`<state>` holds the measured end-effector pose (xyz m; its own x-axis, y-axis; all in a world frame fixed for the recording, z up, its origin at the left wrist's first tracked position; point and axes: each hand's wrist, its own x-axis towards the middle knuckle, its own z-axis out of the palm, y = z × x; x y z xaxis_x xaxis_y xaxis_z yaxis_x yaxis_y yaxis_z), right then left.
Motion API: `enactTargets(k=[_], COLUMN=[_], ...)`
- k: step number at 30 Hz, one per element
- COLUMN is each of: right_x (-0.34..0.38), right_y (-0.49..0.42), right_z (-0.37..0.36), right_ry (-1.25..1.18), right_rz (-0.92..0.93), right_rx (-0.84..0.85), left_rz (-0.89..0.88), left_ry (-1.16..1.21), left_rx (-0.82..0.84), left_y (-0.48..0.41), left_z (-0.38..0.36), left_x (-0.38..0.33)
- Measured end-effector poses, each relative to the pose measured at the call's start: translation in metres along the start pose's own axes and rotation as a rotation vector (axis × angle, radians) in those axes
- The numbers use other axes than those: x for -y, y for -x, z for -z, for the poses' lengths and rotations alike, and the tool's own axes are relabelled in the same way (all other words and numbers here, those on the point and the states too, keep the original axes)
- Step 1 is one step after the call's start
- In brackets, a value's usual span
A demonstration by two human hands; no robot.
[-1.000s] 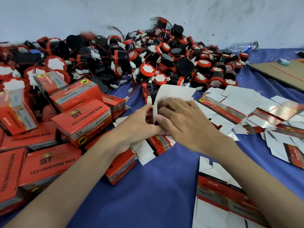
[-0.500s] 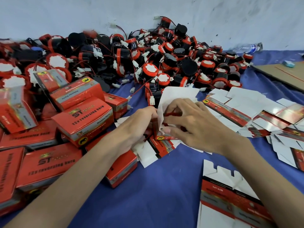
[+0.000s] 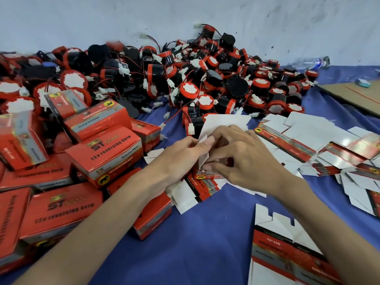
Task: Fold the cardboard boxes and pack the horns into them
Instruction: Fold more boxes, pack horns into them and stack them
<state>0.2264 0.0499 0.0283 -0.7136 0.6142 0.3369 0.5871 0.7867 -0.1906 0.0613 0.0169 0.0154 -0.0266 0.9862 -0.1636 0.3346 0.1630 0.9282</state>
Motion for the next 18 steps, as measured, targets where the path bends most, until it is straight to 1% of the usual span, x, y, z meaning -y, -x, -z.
enactTargets(k=[2,4,8,10,13,15,16,17,18], right_x=[0.0,0.001,0.008,0.008,-0.002,-0.007,-0.008,-0.007,-0.006], right_y=[-0.003,-0.006,-0.006,-0.007,-0.008,-0.005,-0.003,0.0,0.002], right_z=[-0.002,-0.003,-0.007,-0.003,0.007,0.01,0.008,0.005,0.001], right_ry=[-0.102,-0.163,-0.073,-0.045,-0.111,-0.098,-0.094,-0.11,-0.126], right_rz=[-0.029,-0.058,-0.024,-0.017,0.021,0.064,0.084,0.094,0.101], right_rx=[-0.075,-0.116,-0.153,-0.104,0.085,0.145,0.125,0.058,-0.058], left_rz=[-0.001,0.0,0.005,0.004,0.012,0.026,0.029,0.028,0.027], left_ry=[-0.004,-0.005,-0.018,-0.009,0.004,-0.014,-0.032,-0.056,-0.076], left_rx=[-0.01,-0.018,-0.01,-0.009,-0.02,-0.033,-0.04,-0.047,-0.051], left_y=[-0.001,-0.002,-0.003,-0.006,-0.006,-0.006,-0.005,-0.005,-0.004], left_z=[-0.001,-0.001,0.0,0.0,-0.001,-0.002,-0.001,-0.001,0.0], left_x=[0.0,0.0,0.001,0.001,0.001,0.0,0.0,-0.001,-0.001])
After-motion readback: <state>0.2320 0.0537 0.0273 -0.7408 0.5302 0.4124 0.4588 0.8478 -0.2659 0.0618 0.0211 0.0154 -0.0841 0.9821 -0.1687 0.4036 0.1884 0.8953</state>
